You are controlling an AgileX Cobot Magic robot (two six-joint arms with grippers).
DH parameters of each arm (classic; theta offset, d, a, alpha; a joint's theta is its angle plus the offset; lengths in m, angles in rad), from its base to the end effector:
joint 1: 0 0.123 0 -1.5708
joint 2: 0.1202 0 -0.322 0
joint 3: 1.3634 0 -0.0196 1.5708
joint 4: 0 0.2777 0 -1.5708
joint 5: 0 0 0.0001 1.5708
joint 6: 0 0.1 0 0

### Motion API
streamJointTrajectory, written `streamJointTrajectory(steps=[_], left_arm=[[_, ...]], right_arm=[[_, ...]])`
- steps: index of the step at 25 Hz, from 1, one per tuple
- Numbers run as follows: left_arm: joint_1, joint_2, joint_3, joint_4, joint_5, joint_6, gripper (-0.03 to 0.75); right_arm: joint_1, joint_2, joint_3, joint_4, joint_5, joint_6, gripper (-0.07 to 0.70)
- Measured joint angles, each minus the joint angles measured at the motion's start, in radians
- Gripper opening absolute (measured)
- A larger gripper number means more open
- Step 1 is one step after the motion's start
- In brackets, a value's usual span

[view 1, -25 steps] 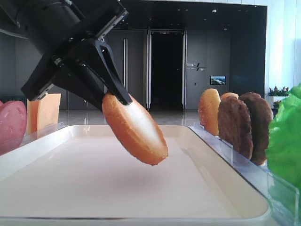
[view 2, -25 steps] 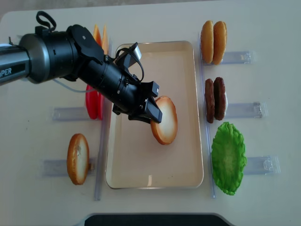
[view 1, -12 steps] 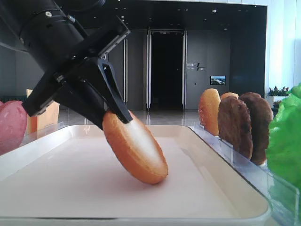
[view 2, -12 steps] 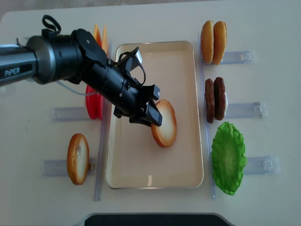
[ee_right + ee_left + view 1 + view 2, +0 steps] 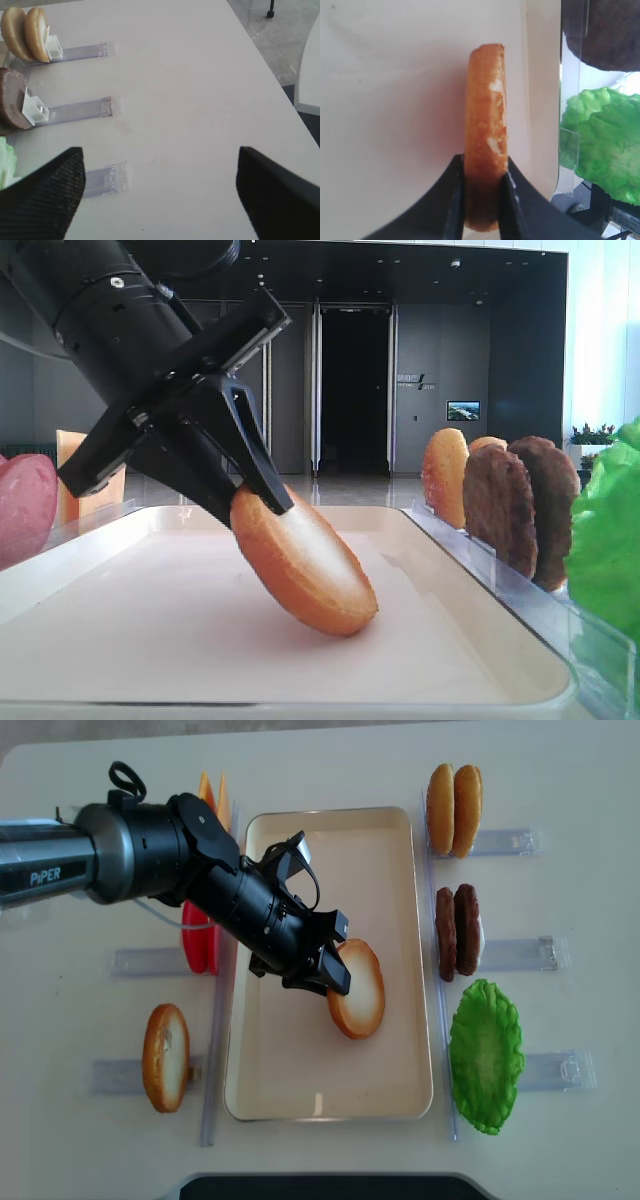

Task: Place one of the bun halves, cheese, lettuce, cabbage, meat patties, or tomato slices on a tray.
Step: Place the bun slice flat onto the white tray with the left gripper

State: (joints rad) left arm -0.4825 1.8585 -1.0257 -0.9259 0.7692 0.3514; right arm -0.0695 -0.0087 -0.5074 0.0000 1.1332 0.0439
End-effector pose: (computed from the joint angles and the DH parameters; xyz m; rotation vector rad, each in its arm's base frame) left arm 0.3014 -0.2207 0.1651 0.2410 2.9584 -1.0041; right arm -0.0162 0.0011 0.2819 0.1190 2.0974 -0.0154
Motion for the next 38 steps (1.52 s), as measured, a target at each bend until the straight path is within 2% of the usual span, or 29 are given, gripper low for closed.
streamJointTrajectory(steps=[6, 12, 18, 22, 30, 35, 38], left_arm=[[0.0, 0.0, 0.0, 0.007, 0.0, -0.021, 0.13], [0.0, 0.0, -0.001, 0.123, 0.011, -0.137, 0.132], [0.0, 0.0, -0.001, 0.161, 0.027, -0.159, 0.165], [0.0, 0.0, -0.001, 0.173, 0.03, -0.159, 0.211], [0.0, 0.0, -0.001, 0.19, 0.028, -0.159, 0.411], [0.0, 0.0, -0.001, 0.221, 0.064, -0.16, 0.44], [0.0, 0.0, -0.001, 0.249, 0.089, -0.198, 0.442]], right_arm=[[0.0, 0.0, 0.0, 0.0, 0.0, 0.0, 0.584], [0.0, 0.0, 0.0, 0.0, 0.0, 0.0, 0.584], [0.0, 0.0, 0.0, 0.0, 0.0, 0.0, 0.584], [0.0, 0.0, 0.0, 0.0, 0.0, 0.0, 0.584], [0.0, 0.0, 0.0, 0.0, 0.0, 0.0, 0.584], [0.0, 0.0, 0.0, 0.0, 0.0, 0.0, 0.584], [0.0, 0.0, 0.0, 0.0, 0.0, 0.0, 0.584]])
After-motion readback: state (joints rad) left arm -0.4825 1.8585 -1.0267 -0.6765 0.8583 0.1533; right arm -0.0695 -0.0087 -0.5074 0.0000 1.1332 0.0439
